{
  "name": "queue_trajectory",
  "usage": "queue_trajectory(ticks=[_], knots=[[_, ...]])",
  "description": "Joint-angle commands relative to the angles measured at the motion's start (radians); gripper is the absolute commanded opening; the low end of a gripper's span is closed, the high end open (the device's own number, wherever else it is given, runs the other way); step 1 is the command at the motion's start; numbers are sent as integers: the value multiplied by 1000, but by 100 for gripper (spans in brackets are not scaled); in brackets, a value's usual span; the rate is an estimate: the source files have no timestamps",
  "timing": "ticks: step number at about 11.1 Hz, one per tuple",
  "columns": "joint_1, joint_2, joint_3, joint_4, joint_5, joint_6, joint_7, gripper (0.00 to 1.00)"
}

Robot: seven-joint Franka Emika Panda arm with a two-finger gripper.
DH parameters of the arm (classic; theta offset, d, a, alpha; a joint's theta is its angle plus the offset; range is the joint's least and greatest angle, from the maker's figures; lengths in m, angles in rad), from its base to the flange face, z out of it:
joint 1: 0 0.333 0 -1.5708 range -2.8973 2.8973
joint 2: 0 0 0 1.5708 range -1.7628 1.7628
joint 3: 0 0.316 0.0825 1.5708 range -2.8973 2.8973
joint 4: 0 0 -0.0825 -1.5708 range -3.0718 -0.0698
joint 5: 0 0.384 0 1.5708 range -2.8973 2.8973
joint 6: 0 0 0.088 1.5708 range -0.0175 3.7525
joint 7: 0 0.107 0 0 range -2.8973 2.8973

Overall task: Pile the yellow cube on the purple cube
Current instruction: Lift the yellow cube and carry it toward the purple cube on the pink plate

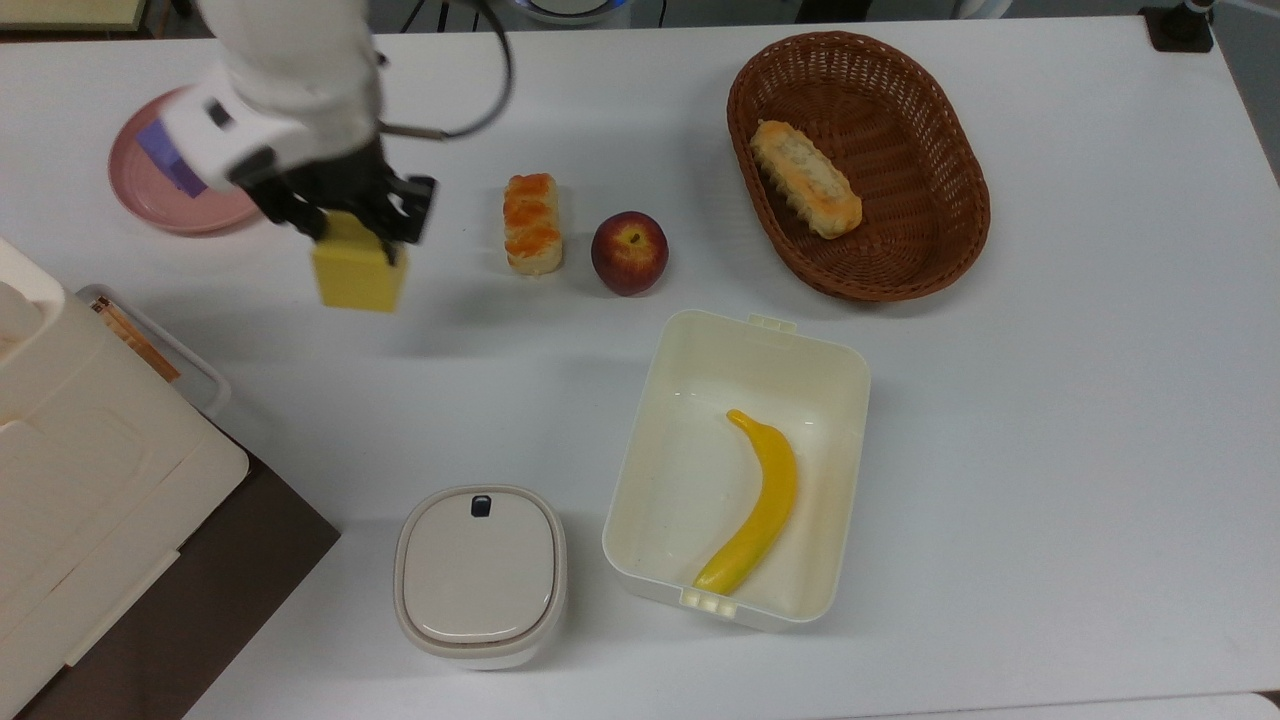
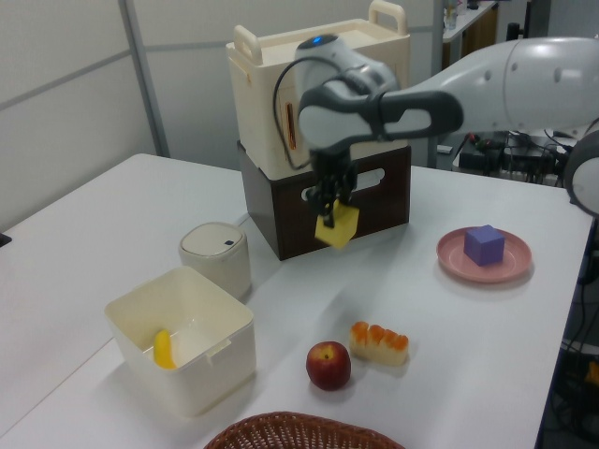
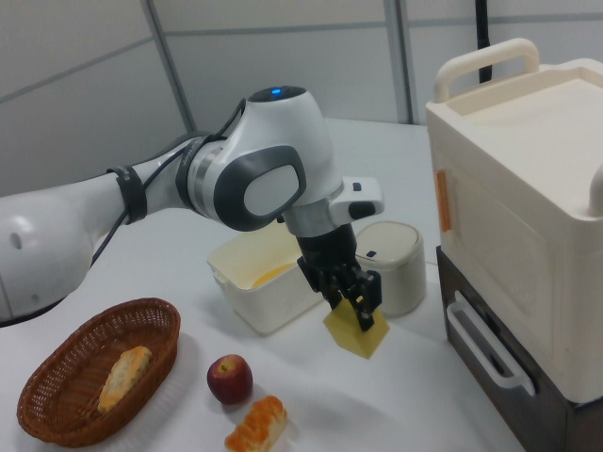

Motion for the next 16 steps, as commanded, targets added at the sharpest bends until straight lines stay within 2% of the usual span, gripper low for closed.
queue_trajectory(ticks=[1,4,7,9,11,14,16], knots=[[-70,-114,-3,-55,-20,-67,-156,0],[-155,-259,-3,-196,-15,-72,-293,0],[-207,-330,-22,-296,-18,-69,-352,0],[-273,-352,-23,-318,-14,-70,-406,0],[-319,-329,-25,-318,-15,-75,-449,0],[-351,-210,-28,-245,-23,-80,-451,0],[-383,-165,-26,-243,-41,-72,-494,0]])
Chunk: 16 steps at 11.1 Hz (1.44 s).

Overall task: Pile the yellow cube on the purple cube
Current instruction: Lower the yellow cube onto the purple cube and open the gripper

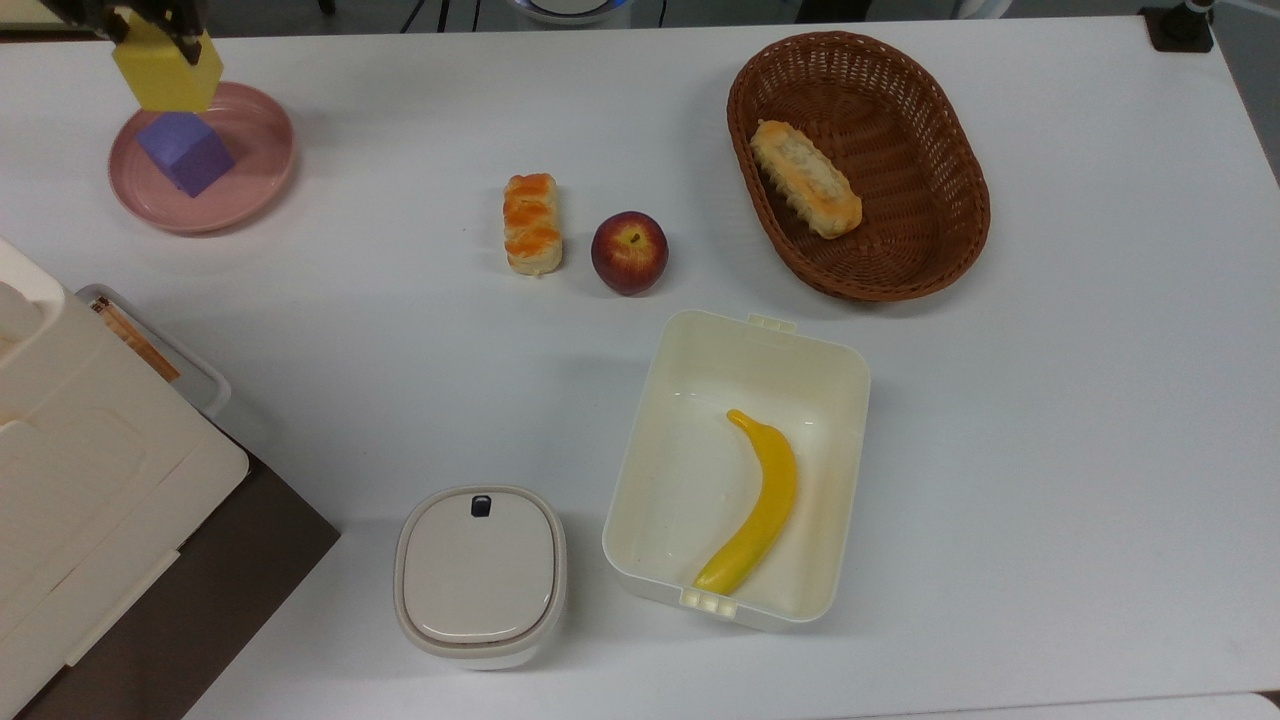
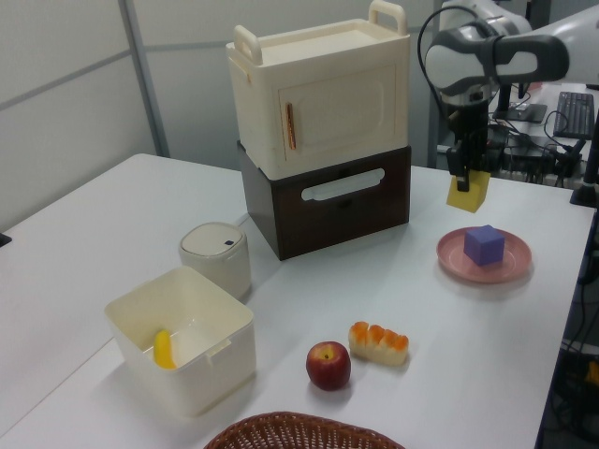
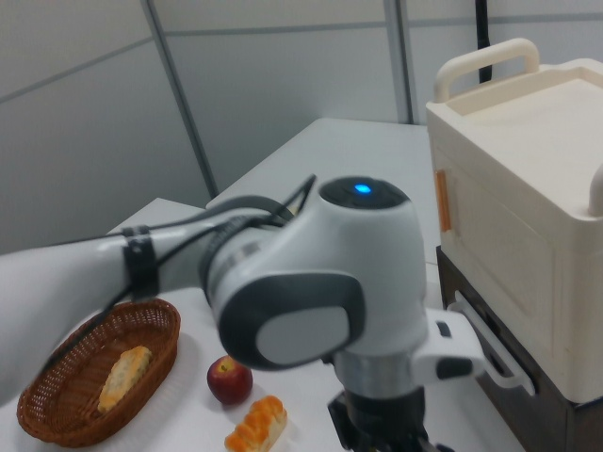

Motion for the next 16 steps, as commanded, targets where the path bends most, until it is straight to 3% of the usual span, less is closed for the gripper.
queue_trajectory(ticks=[1,6,7,8,9,10,12,16], knots=[[-39,82,-1,31,-35,10,-66,0],[-65,151,-1,31,-70,75,-66,1],[-65,163,-1,31,-87,76,-66,6],[-65,166,-1,31,-99,75,-66,18],[-65,168,-1,31,-107,75,-66,38],[-64,168,-1,31,-109,73,-65,70],[-59,166,-1,31,-109,67,-62,100],[-30,151,13,77,-93,20,-51,100]])
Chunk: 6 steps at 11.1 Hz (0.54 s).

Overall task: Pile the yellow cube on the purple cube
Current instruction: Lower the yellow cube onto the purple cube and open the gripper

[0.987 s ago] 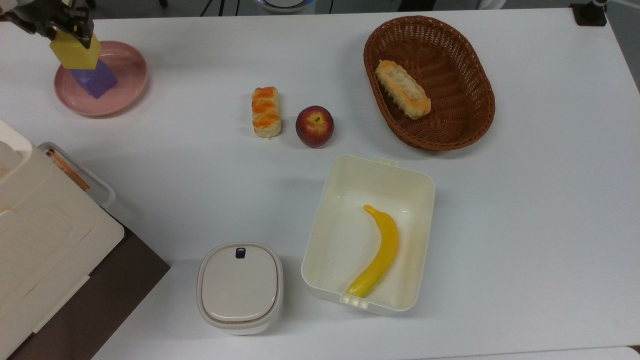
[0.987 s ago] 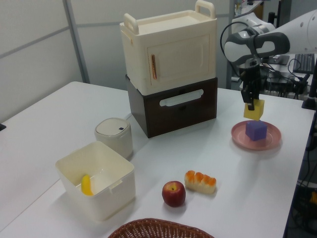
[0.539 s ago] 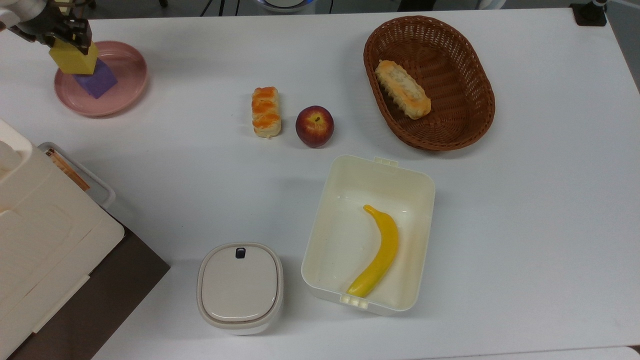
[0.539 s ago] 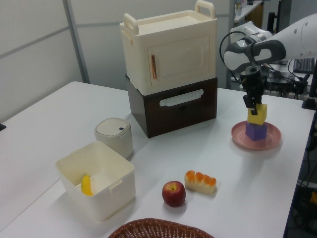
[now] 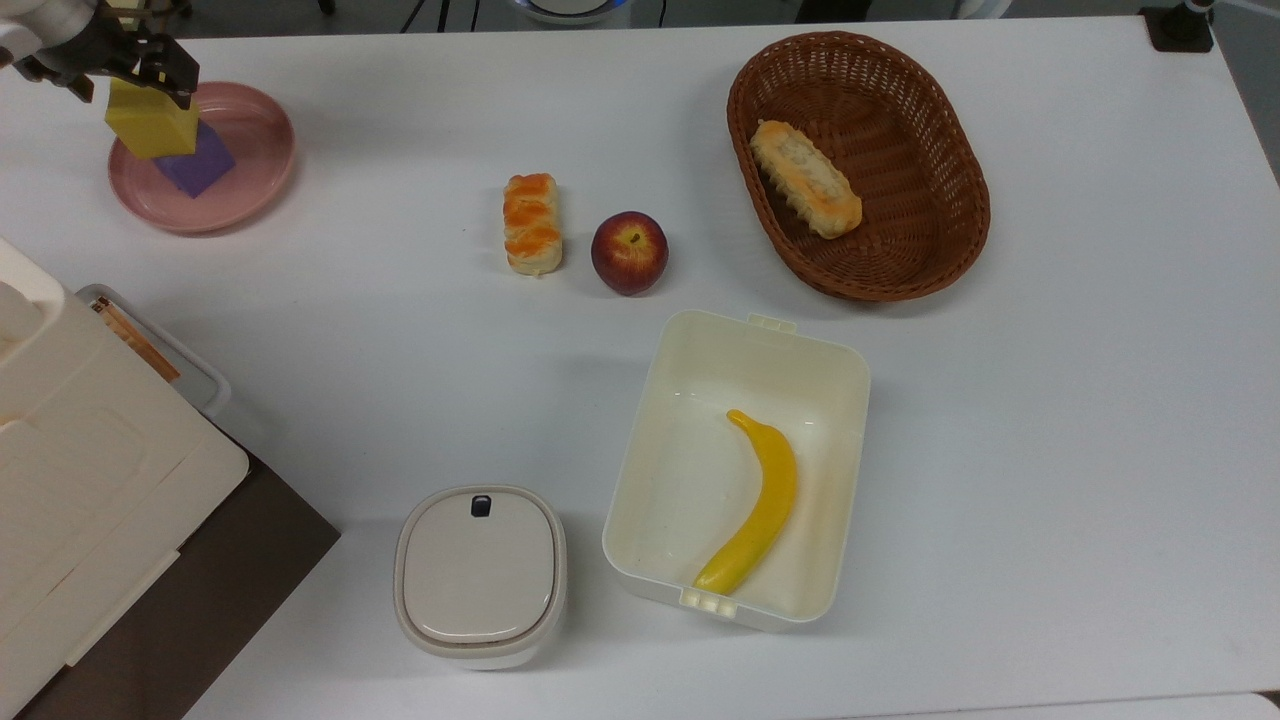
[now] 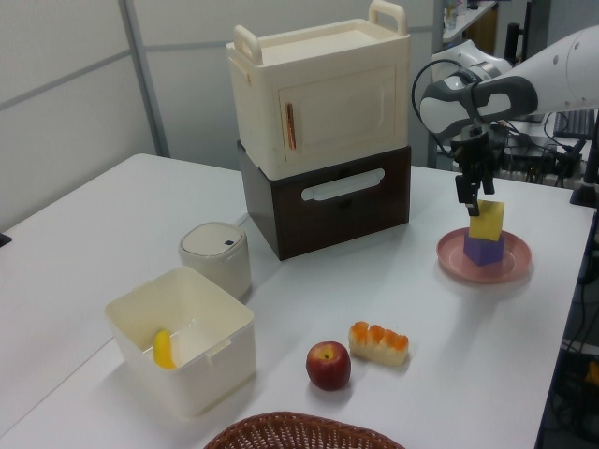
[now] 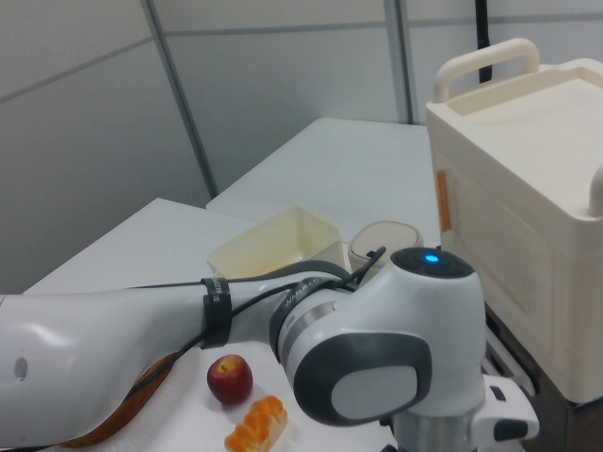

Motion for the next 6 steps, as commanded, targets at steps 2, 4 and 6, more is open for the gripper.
queue_trajectory(ticks=[2,4,6], knots=[[89,-17,4,91,3,-106,39,100],[135,-28,15,131,10,-118,94,100],[216,-38,30,140,8,-179,117,100]])
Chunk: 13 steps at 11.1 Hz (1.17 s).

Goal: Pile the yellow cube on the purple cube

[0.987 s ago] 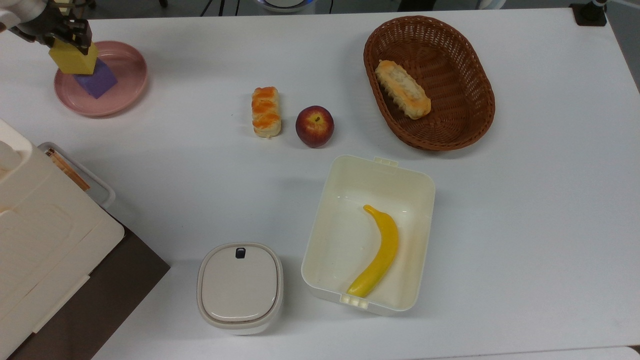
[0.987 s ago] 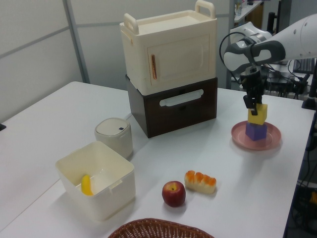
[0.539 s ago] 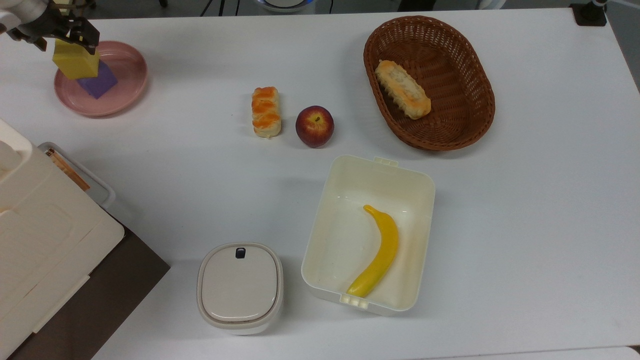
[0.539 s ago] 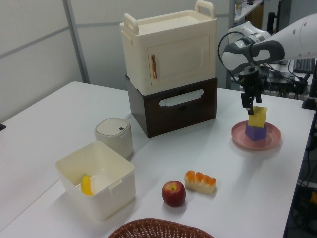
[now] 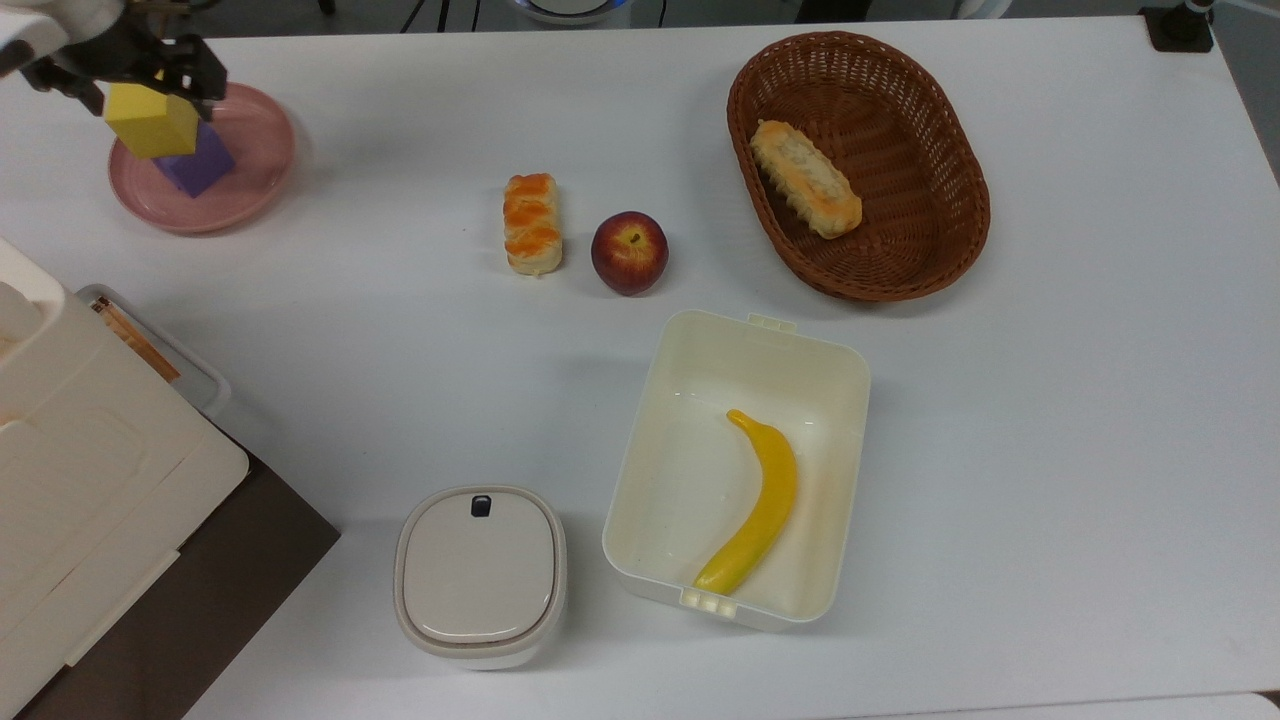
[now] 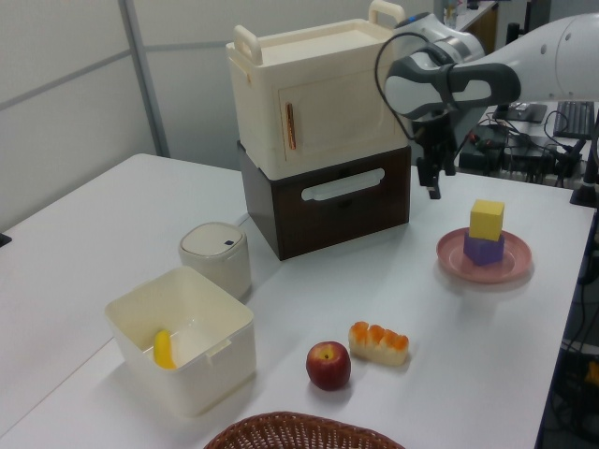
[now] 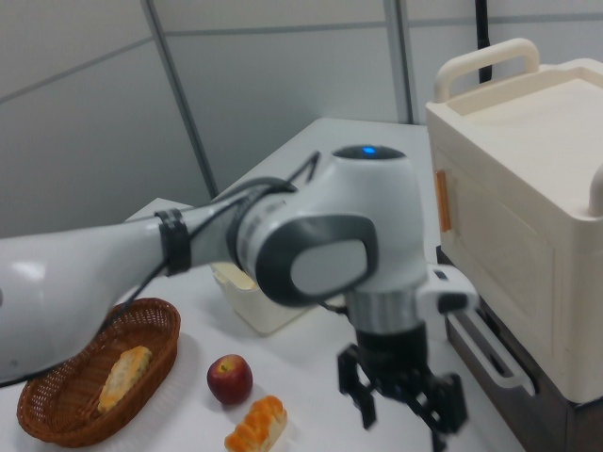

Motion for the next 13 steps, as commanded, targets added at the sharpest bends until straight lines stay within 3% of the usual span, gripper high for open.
queue_trajectory(ticks=[1,4,8,13], knots=[[121,-35,11,16,6,-84,53,100],[206,-59,20,104,56,-181,70,100],[345,-75,20,112,55,-167,115,100],[364,-63,19,106,63,-123,193,100]])
